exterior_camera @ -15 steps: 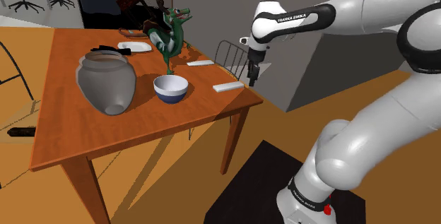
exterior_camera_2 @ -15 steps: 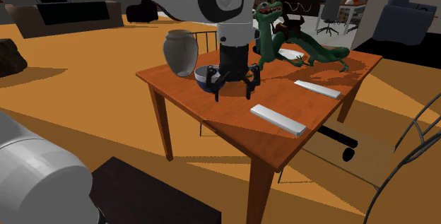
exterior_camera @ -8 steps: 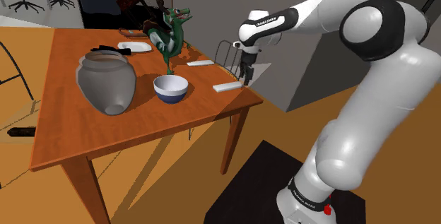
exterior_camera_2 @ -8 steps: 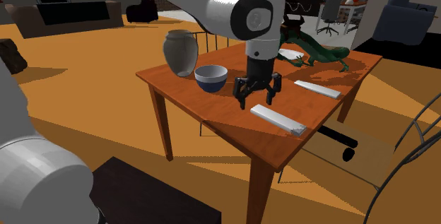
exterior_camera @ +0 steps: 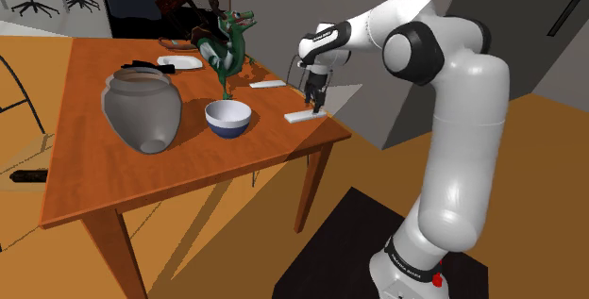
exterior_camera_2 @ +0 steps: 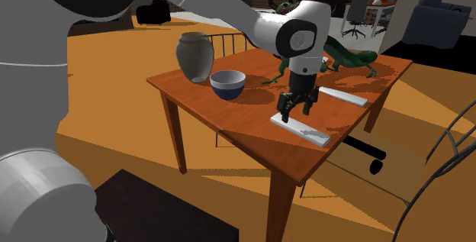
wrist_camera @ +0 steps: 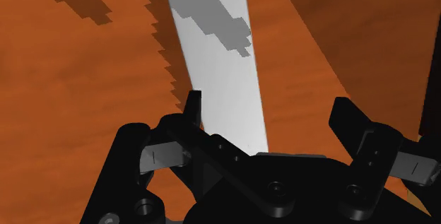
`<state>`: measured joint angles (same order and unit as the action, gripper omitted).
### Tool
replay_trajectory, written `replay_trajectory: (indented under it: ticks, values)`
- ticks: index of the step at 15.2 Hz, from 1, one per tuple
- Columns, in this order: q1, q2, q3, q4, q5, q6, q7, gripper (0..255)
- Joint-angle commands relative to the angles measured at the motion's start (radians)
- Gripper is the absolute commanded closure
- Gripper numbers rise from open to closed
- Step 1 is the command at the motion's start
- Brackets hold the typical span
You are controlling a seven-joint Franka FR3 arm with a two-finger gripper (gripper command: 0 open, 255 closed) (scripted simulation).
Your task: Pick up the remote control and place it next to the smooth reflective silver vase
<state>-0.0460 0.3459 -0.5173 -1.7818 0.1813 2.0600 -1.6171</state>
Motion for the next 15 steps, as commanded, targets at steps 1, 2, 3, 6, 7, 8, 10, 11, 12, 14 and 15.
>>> replay_trajectory:
  ticks: [1,2,3,6,7,8,10,11,12,14,15]
  values:
    - [-0.034,0.089,0.024,0.091,0.042,-0.012,-0.072,0]
    - [-0.041,0.102,0.030,0.106,0.047,-0.014,-0.082,0]
    - [-0.042,0.107,0.032,0.100,0.050,-0.003,-0.084,0]
    - [-0.045,0.124,0.038,0.082,0.060,0.029,-0.090,0]
    - [-0.046,0.129,0.040,0.076,0.063,0.040,-0.092,0]
    - [-0.047,0.135,0.042,0.071,0.067,0.051,-0.094,0]
    - [-0.049,0.145,0.045,0.063,0.073,0.068,-0.098,0]
    - [-0.049,0.145,0.045,0.063,0.073,0.067,-0.098,0]
    - [-0.049,0.145,0.045,0.063,0.073,0.067,-0.098,0]
    - [-0.049,0.145,0.045,0.063,0.073,0.067,-0.098,0]
    - [-0.049,0.145,0.045,0.063,0.073,0.067,-0.098,0]
